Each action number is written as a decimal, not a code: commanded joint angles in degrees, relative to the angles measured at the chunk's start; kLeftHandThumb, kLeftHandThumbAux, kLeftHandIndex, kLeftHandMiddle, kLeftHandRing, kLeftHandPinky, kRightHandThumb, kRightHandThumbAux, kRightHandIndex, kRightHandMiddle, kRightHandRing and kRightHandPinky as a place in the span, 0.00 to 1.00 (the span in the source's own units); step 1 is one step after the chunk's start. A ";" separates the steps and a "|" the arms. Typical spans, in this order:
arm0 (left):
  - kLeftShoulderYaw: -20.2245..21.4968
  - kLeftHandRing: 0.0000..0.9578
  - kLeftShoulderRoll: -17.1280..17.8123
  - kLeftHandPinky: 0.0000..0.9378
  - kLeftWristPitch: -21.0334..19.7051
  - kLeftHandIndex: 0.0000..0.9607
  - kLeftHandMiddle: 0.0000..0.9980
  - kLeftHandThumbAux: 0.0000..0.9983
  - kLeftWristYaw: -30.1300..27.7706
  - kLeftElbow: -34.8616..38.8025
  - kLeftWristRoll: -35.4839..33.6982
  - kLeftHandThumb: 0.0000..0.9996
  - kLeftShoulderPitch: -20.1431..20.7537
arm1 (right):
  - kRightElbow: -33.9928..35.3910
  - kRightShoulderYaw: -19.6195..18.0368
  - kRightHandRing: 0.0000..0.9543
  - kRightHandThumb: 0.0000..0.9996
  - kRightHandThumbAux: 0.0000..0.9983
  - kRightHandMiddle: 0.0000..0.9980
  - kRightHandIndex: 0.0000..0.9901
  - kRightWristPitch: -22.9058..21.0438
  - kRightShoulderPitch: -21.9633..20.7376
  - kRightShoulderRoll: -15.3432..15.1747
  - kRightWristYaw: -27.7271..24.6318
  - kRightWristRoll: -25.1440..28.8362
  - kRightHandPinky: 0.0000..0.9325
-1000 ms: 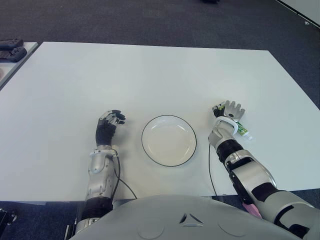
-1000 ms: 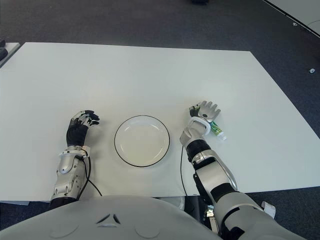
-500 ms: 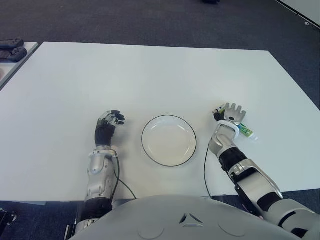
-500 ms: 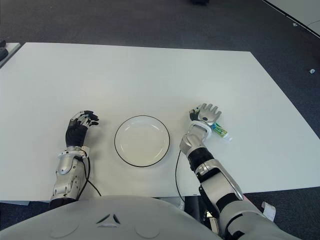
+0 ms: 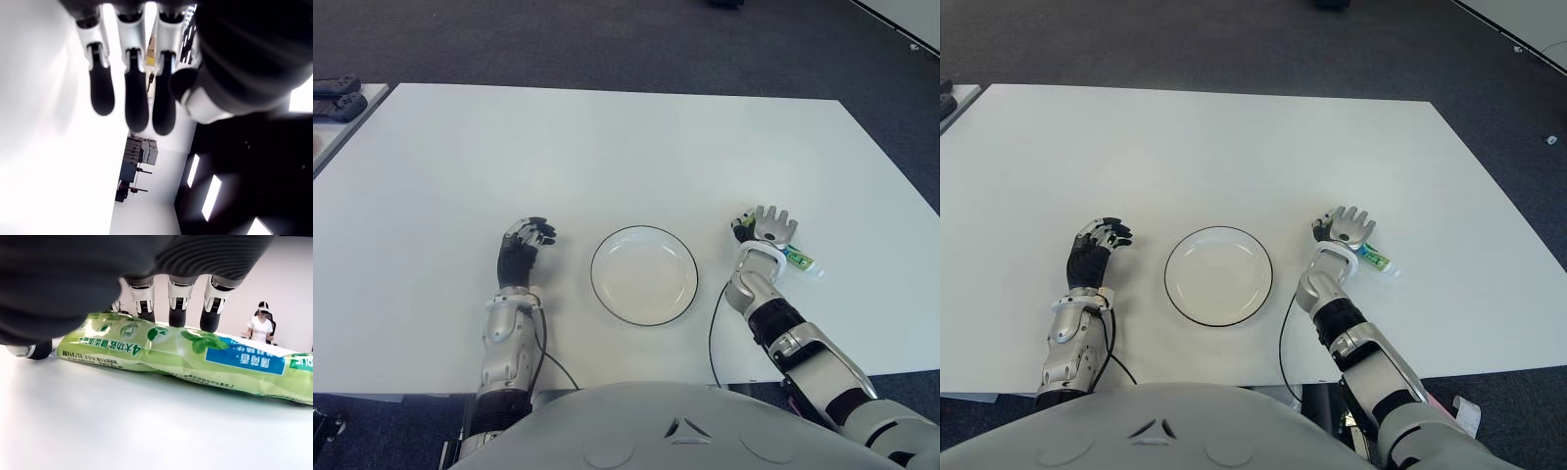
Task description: Put the toothpaste on the table into the plate.
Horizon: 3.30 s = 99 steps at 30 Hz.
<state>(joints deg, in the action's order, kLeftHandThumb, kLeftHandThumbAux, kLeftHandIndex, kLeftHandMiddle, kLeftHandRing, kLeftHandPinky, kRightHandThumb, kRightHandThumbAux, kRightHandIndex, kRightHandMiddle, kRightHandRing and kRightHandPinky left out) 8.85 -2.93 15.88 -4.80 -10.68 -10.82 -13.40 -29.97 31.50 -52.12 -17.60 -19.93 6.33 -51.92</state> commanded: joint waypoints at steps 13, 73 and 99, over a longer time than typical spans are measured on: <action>0.21 0.53 -0.02 0.49 -1.04 0.45 0.50 0.73 0.49 -0.85 0.07 0.71 -0.76 | 8.61 -4.11 0.00 0.51 0.22 0.00 0.00 2.51 9.55 -1.93 3.60 0.69 0.00; -0.01 0.52 0.01 0.51 -0.82 0.44 0.52 0.73 0.99 -0.81 1.90 0.71 -0.97 | -7.50 -24.19 0.00 0.57 0.22 0.00 0.00 68.52 16.93 -12.47 31.34 15.24 0.00; -0.42 0.51 0.05 0.49 -0.22 0.44 0.50 0.73 0.36 0.05 1.50 0.71 -2.25 | -25.87 -14.30 0.00 0.50 0.17 0.00 0.00 69.85 11.29 -12.04 25.96 13.16 0.00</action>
<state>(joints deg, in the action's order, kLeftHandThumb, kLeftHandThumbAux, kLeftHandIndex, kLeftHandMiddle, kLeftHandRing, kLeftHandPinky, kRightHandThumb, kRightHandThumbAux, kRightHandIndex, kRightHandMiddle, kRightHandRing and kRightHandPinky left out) 8.43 -2.89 16.55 -4.39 -9.97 -9.12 -14.73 -50.66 13.74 18.36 -8.74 -34.54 34.39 -36.79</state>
